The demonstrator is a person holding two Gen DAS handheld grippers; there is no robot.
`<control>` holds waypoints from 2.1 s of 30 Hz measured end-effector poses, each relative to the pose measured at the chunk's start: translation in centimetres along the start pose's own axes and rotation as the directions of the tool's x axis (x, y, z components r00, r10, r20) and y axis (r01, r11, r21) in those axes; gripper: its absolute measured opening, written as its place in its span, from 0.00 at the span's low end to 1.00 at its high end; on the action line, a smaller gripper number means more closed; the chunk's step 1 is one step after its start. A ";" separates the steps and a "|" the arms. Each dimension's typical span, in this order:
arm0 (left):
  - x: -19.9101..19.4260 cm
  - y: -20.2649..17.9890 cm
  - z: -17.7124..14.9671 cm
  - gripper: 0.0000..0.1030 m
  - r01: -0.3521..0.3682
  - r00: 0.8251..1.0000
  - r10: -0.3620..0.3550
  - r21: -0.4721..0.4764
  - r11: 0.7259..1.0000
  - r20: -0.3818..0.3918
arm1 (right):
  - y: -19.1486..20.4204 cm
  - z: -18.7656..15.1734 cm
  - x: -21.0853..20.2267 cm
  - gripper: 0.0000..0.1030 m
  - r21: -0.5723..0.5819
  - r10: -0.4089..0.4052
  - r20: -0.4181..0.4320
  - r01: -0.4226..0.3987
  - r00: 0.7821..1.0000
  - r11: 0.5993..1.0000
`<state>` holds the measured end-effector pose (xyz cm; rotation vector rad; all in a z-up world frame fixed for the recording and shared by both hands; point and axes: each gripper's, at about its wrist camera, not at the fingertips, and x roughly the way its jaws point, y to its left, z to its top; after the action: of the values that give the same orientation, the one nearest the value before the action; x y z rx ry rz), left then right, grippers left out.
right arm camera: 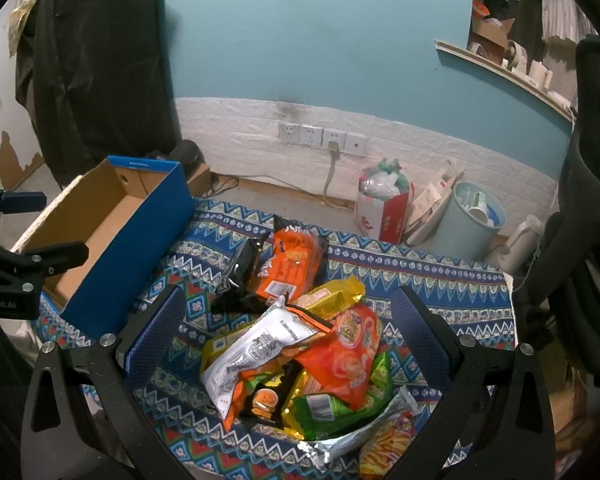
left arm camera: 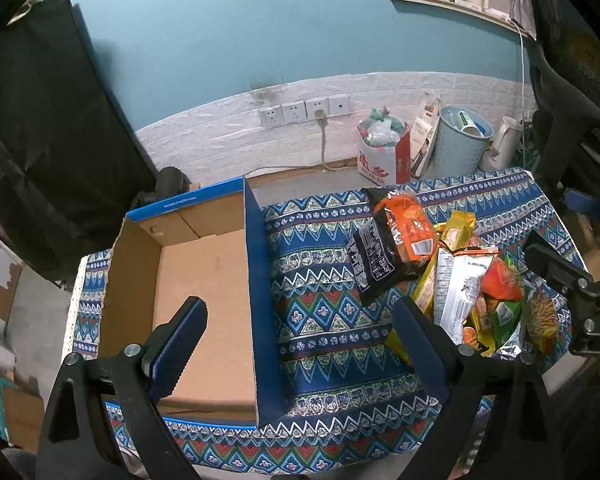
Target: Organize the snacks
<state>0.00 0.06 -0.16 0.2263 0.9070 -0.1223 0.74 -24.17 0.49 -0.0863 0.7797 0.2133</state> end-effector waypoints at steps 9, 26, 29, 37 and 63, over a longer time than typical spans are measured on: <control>0.1 -0.2 -0.1 0.92 -0.002 1.000 0.002 0.001 1.000 -0.001 | 0.0 0.1 -0.1 0.97 0.000 0.001 -0.003 -0.001 1.000 1.000; 0.2 -0.5 -0.4 0.92 -0.003 1.000 0.003 0.011 1.000 -0.001 | -0.2 -0.4 0.1 0.97 0.003 0.002 -0.008 -0.002 1.000 1.000; 0.2 -0.6 -0.3 0.92 -0.003 1.000 0.003 0.008 1.000 -0.002 | -0.2 -0.3 0.1 0.97 0.002 0.002 -0.009 -0.002 1.000 1.000; 0.2 -0.5 -0.3 0.92 -0.003 1.000 0.003 0.013 1.000 -0.003 | -0.2 -0.2 0.1 0.97 0.002 0.002 -0.010 -0.002 1.000 1.000; 0.2 -0.6 -0.3 0.92 -0.003 1.000 0.003 0.013 1.000 -0.004 | -0.5 -0.5 0.2 0.97 0.004 0.001 -0.017 -0.001 1.000 1.000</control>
<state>-0.25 -0.42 -0.60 0.2397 0.9104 -0.1252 0.65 -24.72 -0.01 -0.0839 0.7971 0.2117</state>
